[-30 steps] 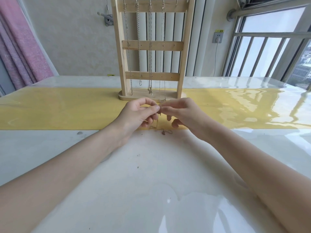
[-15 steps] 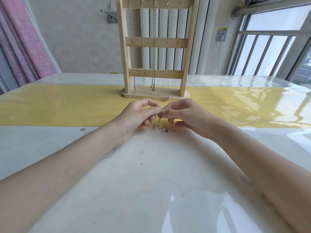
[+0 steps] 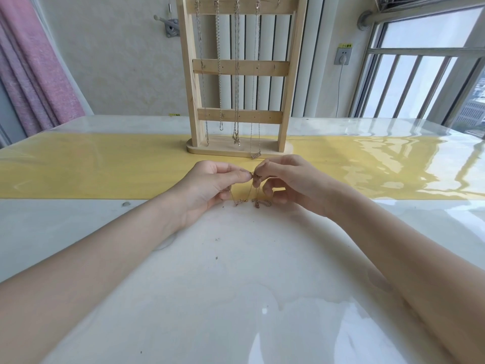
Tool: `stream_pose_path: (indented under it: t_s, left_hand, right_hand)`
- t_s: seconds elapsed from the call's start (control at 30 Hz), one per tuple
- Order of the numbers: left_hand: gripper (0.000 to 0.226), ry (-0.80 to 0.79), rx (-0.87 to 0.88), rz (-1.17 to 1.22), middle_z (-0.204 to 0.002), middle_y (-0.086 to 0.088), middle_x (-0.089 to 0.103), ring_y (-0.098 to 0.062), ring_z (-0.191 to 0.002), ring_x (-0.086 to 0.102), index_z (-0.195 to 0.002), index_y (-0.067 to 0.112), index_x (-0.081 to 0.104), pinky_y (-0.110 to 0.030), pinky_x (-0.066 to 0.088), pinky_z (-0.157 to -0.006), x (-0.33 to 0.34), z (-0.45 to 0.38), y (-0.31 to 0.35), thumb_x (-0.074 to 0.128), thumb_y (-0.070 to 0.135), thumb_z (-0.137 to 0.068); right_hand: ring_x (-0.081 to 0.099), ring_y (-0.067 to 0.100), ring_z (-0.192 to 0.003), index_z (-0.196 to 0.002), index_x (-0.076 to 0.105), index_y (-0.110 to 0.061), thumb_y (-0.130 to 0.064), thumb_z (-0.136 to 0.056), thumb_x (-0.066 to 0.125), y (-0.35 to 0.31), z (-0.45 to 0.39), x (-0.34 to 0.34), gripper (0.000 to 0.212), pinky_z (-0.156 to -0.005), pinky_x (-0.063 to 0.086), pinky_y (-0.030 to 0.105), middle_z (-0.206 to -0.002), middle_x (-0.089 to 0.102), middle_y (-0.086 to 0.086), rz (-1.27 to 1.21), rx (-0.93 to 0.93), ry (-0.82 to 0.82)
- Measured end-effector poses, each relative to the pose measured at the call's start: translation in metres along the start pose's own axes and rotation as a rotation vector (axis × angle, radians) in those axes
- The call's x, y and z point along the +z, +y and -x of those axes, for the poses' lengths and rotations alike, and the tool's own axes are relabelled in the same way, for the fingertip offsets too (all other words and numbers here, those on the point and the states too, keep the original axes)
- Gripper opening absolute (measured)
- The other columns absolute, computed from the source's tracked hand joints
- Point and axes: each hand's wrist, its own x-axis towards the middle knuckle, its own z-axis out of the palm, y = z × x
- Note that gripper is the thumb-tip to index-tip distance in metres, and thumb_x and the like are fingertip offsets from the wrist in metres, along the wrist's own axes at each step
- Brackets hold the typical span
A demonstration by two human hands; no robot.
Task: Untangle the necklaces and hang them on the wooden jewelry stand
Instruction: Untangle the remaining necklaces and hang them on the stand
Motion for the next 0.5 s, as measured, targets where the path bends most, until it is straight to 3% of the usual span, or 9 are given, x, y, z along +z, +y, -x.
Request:
stream_pose_path:
  t_s: [0.17, 0.27, 0.37, 0.5]
  left_hand:
    - [0.007, 0.041, 0.021, -0.017, -0.083, -0.007, 0.047, -0.01, -0.058, 0.032, -0.086, 0.008, 0.069, -0.012, 0.032, -0.044, -0.002, -0.002, -0.001, 0.069, 0.013, -0.081]
    - [0.004, 0.049, 0.028, -0.034, -0.066, 0.001, 0.04, -0.008, -0.052, 0.033, -0.081, 0.009, 0.067, -0.013, 0.031, -0.042, 0.001, -0.001, 0.001, 0.066, 0.012, -0.083]
    - [0.016, 0.033, 0.052, -0.078, -0.055, 0.007, 0.028, -0.008, -0.048, 0.026, -0.07, 0.01, 0.058, -0.015, 0.027, -0.041, 0.004, 0.001, 0.002, 0.059, 0.011, -0.086]
    - [0.007, -0.016, 0.06, -0.123, -0.056, 0.007, 0.024, -0.01, -0.05, 0.021, -0.084, 0.008, 0.054, -0.016, 0.023, -0.041, 0.01, 0.003, 0.002, 0.051, 0.012, -0.089]
  right_hand:
    - [0.047, 0.01, -0.055, -0.076, 0.062, -0.009, -0.011, -0.089, 0.06, -0.001, 0.0, 0.002, 0.013, -0.05, 0.034, 0.02, -0.076, 0.064, 0.001, 0.039, -0.017, -0.004]
    - [0.047, 0.01, -0.056, -0.075, 0.064, -0.01, -0.012, -0.089, 0.062, -0.001, 0.001, 0.002, 0.014, -0.051, 0.036, 0.019, -0.077, 0.065, 0.001, 0.056, -0.026, -0.001]
    - [0.047, 0.01, -0.057, -0.072, 0.063, -0.011, -0.011, -0.089, 0.061, -0.002, 0.0, 0.003, 0.016, -0.049, 0.036, 0.018, -0.077, 0.064, 0.001, 0.057, -0.038, 0.014]
    - [0.046, 0.011, -0.059, -0.066, 0.056, -0.012, -0.007, -0.086, 0.057, -0.004, 0.001, 0.006, 0.021, -0.048, 0.034, 0.02, -0.071, 0.057, 0.001, 0.033, -0.057, 0.073]
